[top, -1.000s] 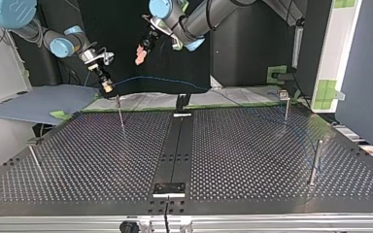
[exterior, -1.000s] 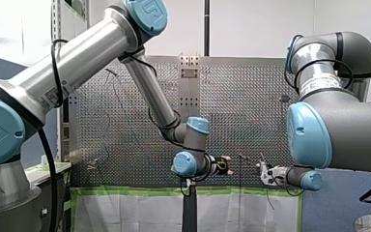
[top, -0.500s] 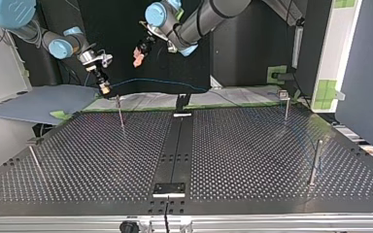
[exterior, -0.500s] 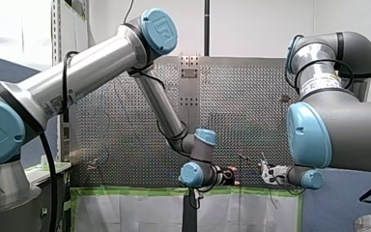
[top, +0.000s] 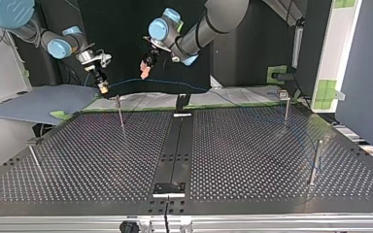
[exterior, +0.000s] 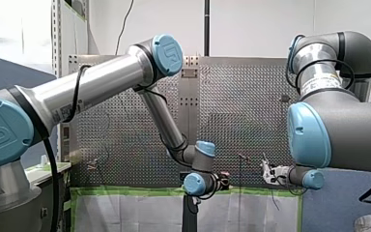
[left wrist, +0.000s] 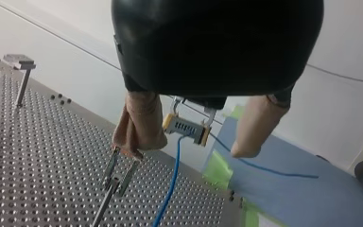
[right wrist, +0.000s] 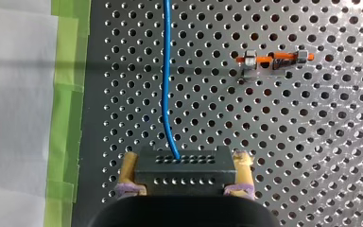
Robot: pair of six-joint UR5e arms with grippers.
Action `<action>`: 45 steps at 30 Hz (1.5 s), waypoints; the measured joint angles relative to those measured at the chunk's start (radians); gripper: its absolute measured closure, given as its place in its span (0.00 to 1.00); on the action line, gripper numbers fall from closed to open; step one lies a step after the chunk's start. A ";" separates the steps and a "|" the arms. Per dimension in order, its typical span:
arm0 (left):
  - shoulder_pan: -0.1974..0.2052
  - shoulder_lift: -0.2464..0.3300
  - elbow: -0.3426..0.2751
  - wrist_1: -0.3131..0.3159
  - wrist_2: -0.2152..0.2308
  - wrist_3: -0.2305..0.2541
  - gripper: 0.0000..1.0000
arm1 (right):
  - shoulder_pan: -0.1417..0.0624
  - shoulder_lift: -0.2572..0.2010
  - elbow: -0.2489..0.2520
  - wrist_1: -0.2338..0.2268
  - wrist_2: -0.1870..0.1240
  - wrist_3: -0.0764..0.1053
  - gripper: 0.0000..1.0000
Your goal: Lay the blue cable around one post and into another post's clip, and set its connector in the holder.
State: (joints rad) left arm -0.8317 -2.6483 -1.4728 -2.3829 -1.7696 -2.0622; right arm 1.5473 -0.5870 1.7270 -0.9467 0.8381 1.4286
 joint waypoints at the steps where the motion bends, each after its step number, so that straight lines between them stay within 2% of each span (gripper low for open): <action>1: 0.002 -0.006 0.006 0.004 -0.001 0.000 0.00 | 0.000 0.000 0.000 0.001 0.000 0.000 1.00; 14: 0.023 -0.101 0.114 0.012 -0.009 0.022 0.00 | -0.002 0.000 0.000 0.019 -0.003 0.000 1.00; 32: 0.061 -0.106 0.262 -0.023 -0.024 0.028 0.00 | -0.002 0.000 0.000 0.020 -0.005 0.009 1.00; 40: 0.068 -0.106 0.275 -0.033 -0.034 0.031 0.00 | -0.002 0.000 0.000 0.018 -0.003 0.019 1.00; 45: 0.059 -0.106 0.275 -0.049 -0.035 0.050 0.00 | -0.002 0.000 0.001 0.015 -0.001 0.027 1.00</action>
State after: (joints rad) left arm -0.7725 -2.7542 -1.1980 -2.4316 -1.8045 -2.0120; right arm 1.5451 -0.5868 1.7275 -0.9319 0.8372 1.4555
